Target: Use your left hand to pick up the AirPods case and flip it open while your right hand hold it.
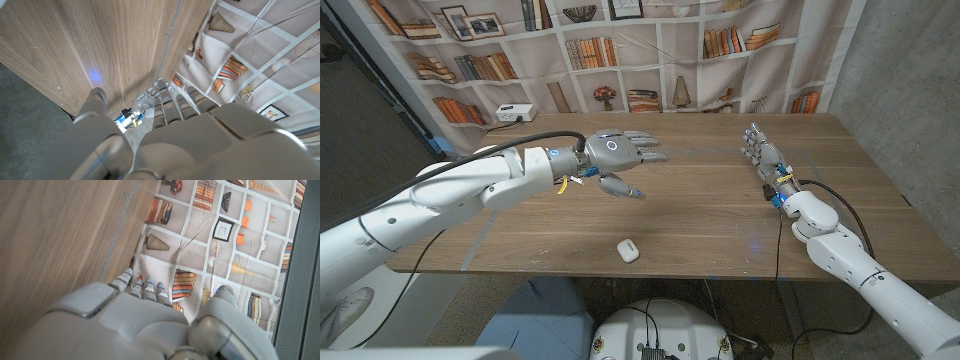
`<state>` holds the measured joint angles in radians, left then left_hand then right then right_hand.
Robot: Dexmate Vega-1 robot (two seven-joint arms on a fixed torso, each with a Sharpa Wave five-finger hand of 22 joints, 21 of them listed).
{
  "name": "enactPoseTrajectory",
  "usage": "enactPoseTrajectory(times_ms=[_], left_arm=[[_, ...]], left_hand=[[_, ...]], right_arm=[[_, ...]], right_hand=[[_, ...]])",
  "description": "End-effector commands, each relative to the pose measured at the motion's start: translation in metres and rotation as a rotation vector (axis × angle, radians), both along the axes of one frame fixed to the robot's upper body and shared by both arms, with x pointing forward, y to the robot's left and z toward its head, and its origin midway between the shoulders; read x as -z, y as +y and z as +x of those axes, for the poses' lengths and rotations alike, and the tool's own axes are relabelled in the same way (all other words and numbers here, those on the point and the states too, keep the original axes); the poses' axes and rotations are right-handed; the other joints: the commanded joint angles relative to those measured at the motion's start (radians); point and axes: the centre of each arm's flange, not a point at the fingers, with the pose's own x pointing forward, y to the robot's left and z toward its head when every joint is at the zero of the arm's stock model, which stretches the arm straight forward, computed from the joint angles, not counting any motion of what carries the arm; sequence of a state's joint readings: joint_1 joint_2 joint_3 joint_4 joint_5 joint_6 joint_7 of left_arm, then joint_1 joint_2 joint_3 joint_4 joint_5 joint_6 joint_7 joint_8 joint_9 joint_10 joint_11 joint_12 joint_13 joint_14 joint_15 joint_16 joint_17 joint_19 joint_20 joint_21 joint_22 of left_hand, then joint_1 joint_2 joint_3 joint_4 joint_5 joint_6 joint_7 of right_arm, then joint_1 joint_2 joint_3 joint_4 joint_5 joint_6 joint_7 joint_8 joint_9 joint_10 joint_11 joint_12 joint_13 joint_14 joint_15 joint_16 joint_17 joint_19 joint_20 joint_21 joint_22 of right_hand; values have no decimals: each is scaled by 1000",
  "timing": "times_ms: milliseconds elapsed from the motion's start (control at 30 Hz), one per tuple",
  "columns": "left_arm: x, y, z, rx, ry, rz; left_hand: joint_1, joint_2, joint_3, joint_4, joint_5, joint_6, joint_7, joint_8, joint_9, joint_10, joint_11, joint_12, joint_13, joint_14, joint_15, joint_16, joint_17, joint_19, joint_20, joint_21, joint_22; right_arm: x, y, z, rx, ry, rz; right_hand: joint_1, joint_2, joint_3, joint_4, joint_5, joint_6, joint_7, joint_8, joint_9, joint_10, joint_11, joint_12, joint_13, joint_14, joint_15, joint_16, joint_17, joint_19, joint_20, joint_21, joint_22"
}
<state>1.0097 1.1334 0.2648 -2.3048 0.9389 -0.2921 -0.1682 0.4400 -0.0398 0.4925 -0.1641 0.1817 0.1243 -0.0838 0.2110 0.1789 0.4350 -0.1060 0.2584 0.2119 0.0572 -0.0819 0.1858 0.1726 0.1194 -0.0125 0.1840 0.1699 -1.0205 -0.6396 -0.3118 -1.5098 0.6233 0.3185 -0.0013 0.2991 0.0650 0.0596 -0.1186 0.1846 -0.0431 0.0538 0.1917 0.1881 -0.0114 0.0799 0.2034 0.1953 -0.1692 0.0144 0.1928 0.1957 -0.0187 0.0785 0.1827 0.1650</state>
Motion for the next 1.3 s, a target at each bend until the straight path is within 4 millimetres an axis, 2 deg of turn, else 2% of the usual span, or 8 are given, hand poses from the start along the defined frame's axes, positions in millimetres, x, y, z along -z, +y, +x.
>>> enactPoseTrajectory(times_ms=[33,133,567,867,900,967,1067,1300], left_arm=[[6,-2,-3,0,18,12],[9,-5,-5,7,28,14],[12,-7,-11,4,23,34],[15,-9,-9,-21,22,62],[15,-9,-9,-21,21,62],[16,-9,-9,-12,23,52],[17,-10,-11,-9,16,62],[19,-12,-11,-18,39,69]], left_hand=[[9,0,-1,2,10,22,3,9,4,20,-2,8,2,10,-3,7,2,-4,3,4,2],[11,-1,-3,4,9,62,15,19,6,37,-6,11,5,14,-8,9,2,0,1,6,2],[6,-8,-13,10,7,118,-1,28,9,3,0,-6,12,1,0,4,3,-6,2,4,2],[2,-12,-18,12,7,108,-9,18,10,8,-1,-5,14,-4,2,4,3,-11,7,3,2],[2,-13,-18,12,7,101,-7,15,10,9,-4,-5,15,-4,3,4,3,-12,7,3,2],[12,-12,-18,8,8,-9,-25,-29,10,7,-11,-11,20,-19,5,3,3,-29,12,1,2],[28,-14,-16,4,10,-116,-33,-45,10,-1,-10,-18,25,-27,6,4,3,-34,15,3,2],[52,-3,-5,-1,11,-164,-35,-39,8,31,-25,-9,28,-10,4,11,3,-31,18,5,1]], right_arm=[[2,-2,-3,6,9,4],[1,-3,-5,19,13,-22],[2,-6,-5,14,14,-13],[5,-6,-2,13,25,-6],[6,-6,-2,12,27,-5],[6,-6,-1,12,28,-6],[5,-6,0,12,29,-4],[7,-7,3,10,31,1]], right_hand=[[10,5,2,-6,-1,-1,-2,5,2,3,-2,2,3,-26,-3,3,0,-3,9,3,6],[11,7,3,-6,-1,-3,-2,4,2,2,-4,2,3,-28,-4,2,0,-3,6,3,6],[27,12,12,-15,0,-12,-5,2,2,-4,-8,-1,3,-32,-4,2,0,-5,6,4,6],[35,15,16,-18,-1,-11,-5,3,2,-3,-8,0,3,-33,-4,3,0,-4,6,4,6],[36,16,17,-18,-1,-11,-5,3,2,-3,-8,0,3,-33,-5,2,0,-4,6,4,6],[37,16,17,-18,-1,-9,-5,4,2,-2,-8,0,3,-33,-5,3,0,-4,6,5,6],[38,17,18,-19,-1,-10,-6,4,2,-2,-8,0,3,-33,-5,3,0,-4,6,5,6],[42,19,20,-20,-1,-9,-6,4,2,-2,-7,1,3,-33,-5,3,0,-4,6,5,6]])
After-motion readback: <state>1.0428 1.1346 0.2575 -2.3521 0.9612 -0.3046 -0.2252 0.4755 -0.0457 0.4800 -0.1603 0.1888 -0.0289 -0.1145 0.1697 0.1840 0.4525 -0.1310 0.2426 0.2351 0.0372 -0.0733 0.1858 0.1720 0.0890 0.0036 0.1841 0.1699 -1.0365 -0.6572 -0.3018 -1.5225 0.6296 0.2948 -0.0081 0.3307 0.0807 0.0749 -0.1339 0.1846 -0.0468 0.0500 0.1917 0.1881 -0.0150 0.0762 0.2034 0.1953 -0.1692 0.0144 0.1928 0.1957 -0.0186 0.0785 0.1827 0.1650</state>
